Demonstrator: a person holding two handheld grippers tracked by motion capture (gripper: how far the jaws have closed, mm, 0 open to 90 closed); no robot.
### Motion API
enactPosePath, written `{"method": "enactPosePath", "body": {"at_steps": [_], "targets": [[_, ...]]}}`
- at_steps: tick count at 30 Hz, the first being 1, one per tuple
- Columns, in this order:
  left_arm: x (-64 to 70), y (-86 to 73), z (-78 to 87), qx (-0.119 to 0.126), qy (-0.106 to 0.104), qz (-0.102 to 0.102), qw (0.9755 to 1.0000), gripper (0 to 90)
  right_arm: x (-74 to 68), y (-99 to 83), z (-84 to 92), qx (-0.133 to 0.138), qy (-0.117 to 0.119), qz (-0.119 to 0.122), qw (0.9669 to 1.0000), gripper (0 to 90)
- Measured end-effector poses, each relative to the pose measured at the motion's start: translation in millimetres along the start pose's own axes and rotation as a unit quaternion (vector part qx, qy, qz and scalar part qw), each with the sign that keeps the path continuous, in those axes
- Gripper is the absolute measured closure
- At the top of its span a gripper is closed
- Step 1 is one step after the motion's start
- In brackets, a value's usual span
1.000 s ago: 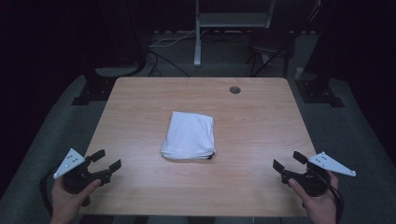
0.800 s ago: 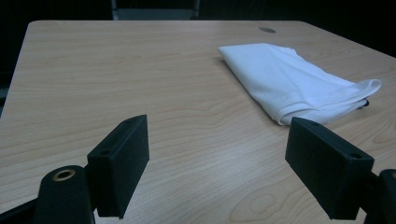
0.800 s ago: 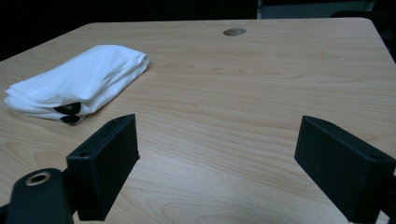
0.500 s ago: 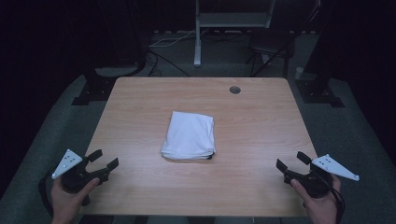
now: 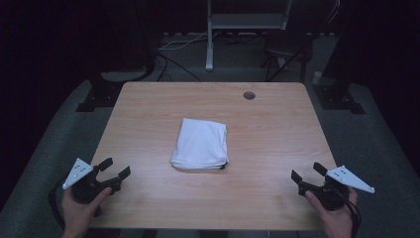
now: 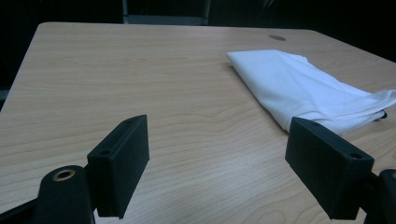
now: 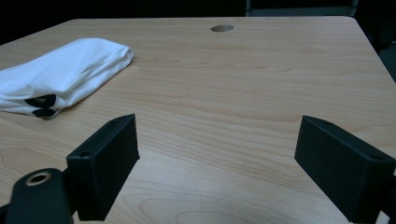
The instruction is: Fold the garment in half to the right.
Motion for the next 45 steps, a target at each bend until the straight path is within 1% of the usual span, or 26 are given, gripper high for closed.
{"method": "enactPosePath", "body": {"at_steps": [6, 13, 17, 28, 41, 45], "targets": [[1.1, -0.7, -4.7, 0.001, 0.001, 0.003, 1.0, 21.5, 0.8, -2.5, -1.4, 0.001, -0.004, 0.0, 1.0, 13.0], [1.6, -2.7, -8.5, -0.004, 0.004, -0.002, 1.0, 21.5, 0.8, -4.9, -3.0, -0.001, -0.005, -0.001, 1.0, 12.9], [2.3, -3.7, -10.4, -0.007, 0.005, -0.006, 0.9999, 21.5, 0.5, -5.0, -3.9, -0.002, -0.007, 0.002, 1.0, 12.9], [1.1, -6.6, -15.0, -0.01, 0.011, -0.009, 0.9999, 21.5, 0.4, -4.4, -5.8, -0.001, -0.01, 0.005, 0.9999, 12.9], [2.3, -10.3, -20.2, -0.008, 0.014, -0.01, 0.9998, 21.5, -0.5, -7.0, -7.7, 0.002, -0.015, 0.004, 0.9999, 12.9], [3.0, -10.3, -20.7, -0.004, 0.016, -0.014, 0.9998, 21.5, -0.1, -7.8, -7.7, 0.004, -0.017, 0.005, 0.9998, 12.9]]}}
Point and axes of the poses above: each handheld gripper's, and its own axes: z roughly backward along the jaws, y roughly out of its top, x roughly to its right, the point moved 1 cm from there along -z, roughly forward along the jaws, and after that the axes turned 11 degrees about z, right-handed, at the moved point
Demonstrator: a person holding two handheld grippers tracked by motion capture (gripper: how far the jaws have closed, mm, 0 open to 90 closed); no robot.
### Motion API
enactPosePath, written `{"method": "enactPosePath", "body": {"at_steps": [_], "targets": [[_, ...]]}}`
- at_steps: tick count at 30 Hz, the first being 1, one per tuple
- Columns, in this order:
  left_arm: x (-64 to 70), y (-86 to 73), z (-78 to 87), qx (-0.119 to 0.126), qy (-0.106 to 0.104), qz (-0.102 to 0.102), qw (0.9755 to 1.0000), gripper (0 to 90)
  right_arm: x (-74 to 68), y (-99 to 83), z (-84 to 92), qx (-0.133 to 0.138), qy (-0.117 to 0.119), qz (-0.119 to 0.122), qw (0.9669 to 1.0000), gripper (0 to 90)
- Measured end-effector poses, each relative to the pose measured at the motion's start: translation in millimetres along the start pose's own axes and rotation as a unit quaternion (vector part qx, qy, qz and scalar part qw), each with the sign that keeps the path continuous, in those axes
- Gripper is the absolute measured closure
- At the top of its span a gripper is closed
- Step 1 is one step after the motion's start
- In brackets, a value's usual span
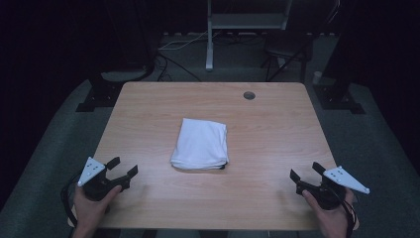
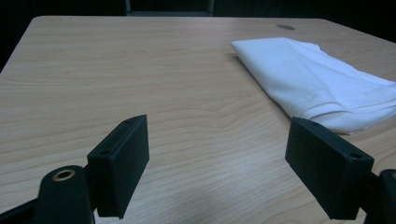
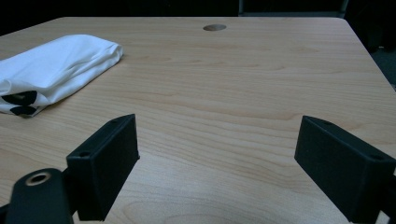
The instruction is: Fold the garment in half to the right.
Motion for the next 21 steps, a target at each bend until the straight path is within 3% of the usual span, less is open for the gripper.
{"method": "enactPosePath", "body": {"at_steps": [21], "targets": [[3.8, -1.9, 2.8, 0.017, 0.012, -0.007, 0.9998, 21.5, -2.1, -0.6, 0.8, 0.006, -0.002, 0.011, 0.9999, 12.9]]}}
Point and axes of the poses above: each handheld gripper's, and its own axes: z roughly backward along the jaws, y roughly out of its top, x roughly to its right, the point moved 1 cm from there along -z, roughly forward along the jaws, and after that the axes turned 11 degrees about z, right-handed, at the moved point
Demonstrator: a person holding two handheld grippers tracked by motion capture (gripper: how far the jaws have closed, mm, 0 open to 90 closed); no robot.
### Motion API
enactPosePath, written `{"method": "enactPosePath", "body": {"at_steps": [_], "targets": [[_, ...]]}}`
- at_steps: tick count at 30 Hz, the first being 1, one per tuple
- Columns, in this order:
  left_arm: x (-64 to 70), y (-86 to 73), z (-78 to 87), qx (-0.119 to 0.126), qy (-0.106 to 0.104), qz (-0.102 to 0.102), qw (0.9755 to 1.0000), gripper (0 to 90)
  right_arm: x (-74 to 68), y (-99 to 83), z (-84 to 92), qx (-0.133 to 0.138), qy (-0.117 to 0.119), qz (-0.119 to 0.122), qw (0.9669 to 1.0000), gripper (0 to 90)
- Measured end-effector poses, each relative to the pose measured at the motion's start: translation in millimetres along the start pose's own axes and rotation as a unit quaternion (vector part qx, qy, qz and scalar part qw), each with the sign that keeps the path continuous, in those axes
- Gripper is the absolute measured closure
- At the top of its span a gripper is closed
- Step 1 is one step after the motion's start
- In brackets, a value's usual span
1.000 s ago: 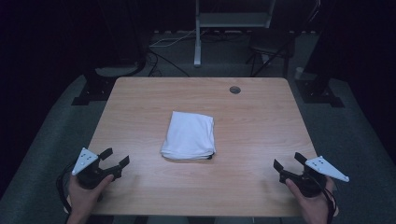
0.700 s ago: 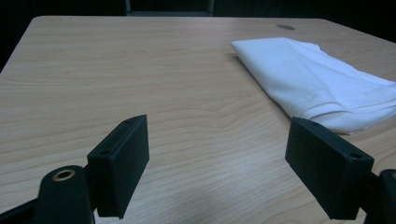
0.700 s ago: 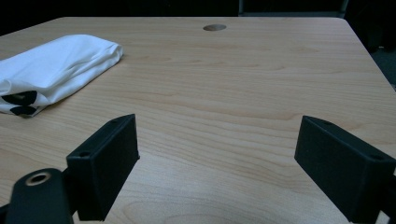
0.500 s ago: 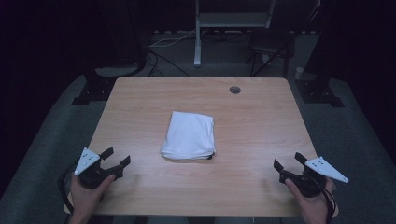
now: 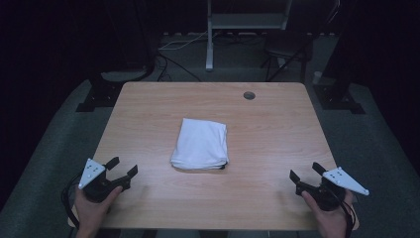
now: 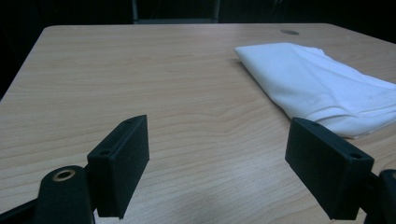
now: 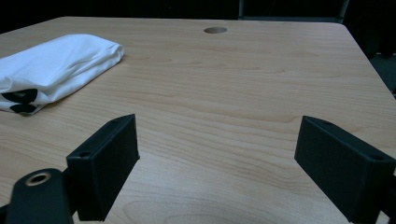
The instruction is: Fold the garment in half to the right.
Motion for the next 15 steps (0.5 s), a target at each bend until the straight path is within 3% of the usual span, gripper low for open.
{"method": "enactPosePath", "body": {"at_steps": [15], "targets": [[-1.5, -0.6, 2.4, 0.015, 0.005, 0.009, 0.9998, 21.5, -0.6, 0.1, 0.3, 0.0, 0.003, 0.003, 1.0, 12.9]]}}
Point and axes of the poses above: each handheld gripper's, and its own axes: z roughly backward along the jaws, y roughly out of its top, x roughly to its right, the point moved 1 cm from there along -z, roughly forward along the jaws, and after that the axes turned 11 degrees about z, right-handed, at the moved point
